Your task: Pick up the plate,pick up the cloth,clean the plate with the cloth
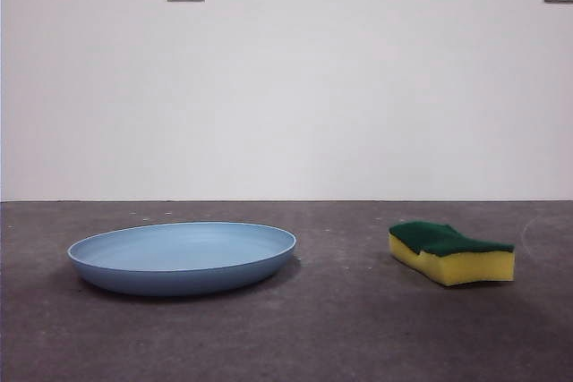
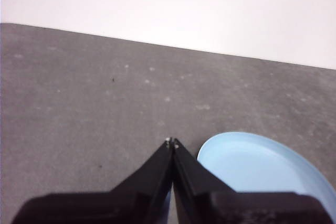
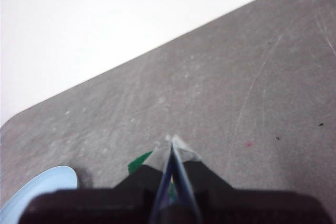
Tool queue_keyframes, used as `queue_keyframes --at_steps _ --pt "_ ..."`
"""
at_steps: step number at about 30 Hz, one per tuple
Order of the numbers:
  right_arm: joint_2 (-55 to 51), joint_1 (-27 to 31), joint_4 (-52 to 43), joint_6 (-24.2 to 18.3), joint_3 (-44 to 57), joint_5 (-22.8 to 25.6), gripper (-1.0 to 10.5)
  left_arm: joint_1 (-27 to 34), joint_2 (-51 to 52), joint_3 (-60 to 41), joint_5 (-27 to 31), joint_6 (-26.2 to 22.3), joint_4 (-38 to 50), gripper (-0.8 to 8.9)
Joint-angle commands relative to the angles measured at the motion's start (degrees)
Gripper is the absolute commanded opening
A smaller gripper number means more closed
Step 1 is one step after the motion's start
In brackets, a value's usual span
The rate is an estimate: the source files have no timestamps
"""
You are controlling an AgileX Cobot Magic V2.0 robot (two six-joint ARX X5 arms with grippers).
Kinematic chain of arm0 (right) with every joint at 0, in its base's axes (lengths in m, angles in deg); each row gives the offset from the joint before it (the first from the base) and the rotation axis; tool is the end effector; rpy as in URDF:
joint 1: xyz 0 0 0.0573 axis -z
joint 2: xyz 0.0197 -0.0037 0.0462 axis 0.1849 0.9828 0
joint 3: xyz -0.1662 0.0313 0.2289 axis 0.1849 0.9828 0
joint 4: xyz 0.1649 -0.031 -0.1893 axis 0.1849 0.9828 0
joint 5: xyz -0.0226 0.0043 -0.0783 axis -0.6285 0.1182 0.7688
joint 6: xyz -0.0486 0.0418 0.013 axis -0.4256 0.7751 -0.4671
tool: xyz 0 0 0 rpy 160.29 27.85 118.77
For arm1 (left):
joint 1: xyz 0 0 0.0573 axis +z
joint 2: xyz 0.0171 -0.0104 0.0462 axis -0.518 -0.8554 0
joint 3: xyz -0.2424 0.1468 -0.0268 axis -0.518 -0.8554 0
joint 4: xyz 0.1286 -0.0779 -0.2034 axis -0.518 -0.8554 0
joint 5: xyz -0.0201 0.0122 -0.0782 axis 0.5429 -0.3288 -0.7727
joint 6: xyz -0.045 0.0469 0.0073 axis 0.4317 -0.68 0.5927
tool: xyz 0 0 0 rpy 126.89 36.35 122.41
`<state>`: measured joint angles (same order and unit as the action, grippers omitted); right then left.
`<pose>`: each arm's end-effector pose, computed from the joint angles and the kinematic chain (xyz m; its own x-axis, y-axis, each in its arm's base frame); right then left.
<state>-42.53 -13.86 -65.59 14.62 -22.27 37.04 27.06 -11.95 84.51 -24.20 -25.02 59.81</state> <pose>0.0958 0.0104 0.2095 0.9724 0.1598 -0.1701 -0.0738 0.9021 0.4252 0.0894 -0.0092 0.2020 0.9815 -0.1274 -0.1429 0.0959 0.9733 -0.2086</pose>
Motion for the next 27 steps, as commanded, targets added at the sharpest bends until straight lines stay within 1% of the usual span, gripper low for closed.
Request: queue_keyframes --at_steps 1,4,7,9,13,16,17,18,19,22,23,24,27 --pt "5.81 0.04 2.49 0.09 -5.84 -1.2 -0.1 0.13 -4.39 5.22 -0.04 0.57 -2.08 -0.06" --pt "12.39 0.04 5.16 -3.91 -12.24 -4.9 -0.1 0.11 -10.21 11.15 -0.37 0.42 -4.17 -0.06" --pt "18.99 0.04 9.64 -7.02 -19.12 -9.09 -0.1 0.11 -16.61 17.07 -2.84 -0.44 -6.29 -0.06" --pt "23.41 0.04 13.81 -9.57 -23.85 -11.72 -0.1 0.11 -21.03 20.94 -5.33 -1.66 -8.24 -0.05" --pt "32.13 0.04 23.82 -17.14 -32.85 -16.83 0.0 0.09 -30.18 28.26 -11.96 -3.43 -13.92 -0.03" --pt "37.24 0.02 29.29 -21.16 -37.48 -18.08 0.1 0.02 -36.22 32.0 -16.31 -4.33 -16.92 0.0" --pt "38.62 0.02 30.23 -21.94 -38.42 -18.03 0.5 0.0 -38.03 32.76 -17.4 -4.42 -17.27 0.04" --pt "39.63 0.02 30.53 -22.23 -38.95 -18.05 1.2 0.0 -39.45 33.2 -18.58 -4.42 -17.29 0.24" --pt "40.57 0.02 30.56 -22.23 -39.26 -18.03 2.2 0.0 -40.83 33.38 -19.89 -4.42 -17.11 0.93" --pt "42.49 0.02 30.56 -22.08 -39.36 -17.79 4.8 0.0 -44.17 33.38 -21.27 -4.07 -16.52 3.92" --pt "43.19 0.02 30.64 -21.92 -39.36 -17.75 5.3 0.0 -45.64 33.38 -21.18 -3.61 -16.48 4.49" --pt "43.65 0.02 30.67 -21.92 -39.36 -17.75 5.4 0.0 -46.86 33.38 -21.24 -2.62 -16.55 4.48" --pt "43.76 0.02 30.49 -21.68 -39.36 -17.75 5.3 -0.02 -49.7 33.4 -21.03 -2.73 -15.56 4.43"
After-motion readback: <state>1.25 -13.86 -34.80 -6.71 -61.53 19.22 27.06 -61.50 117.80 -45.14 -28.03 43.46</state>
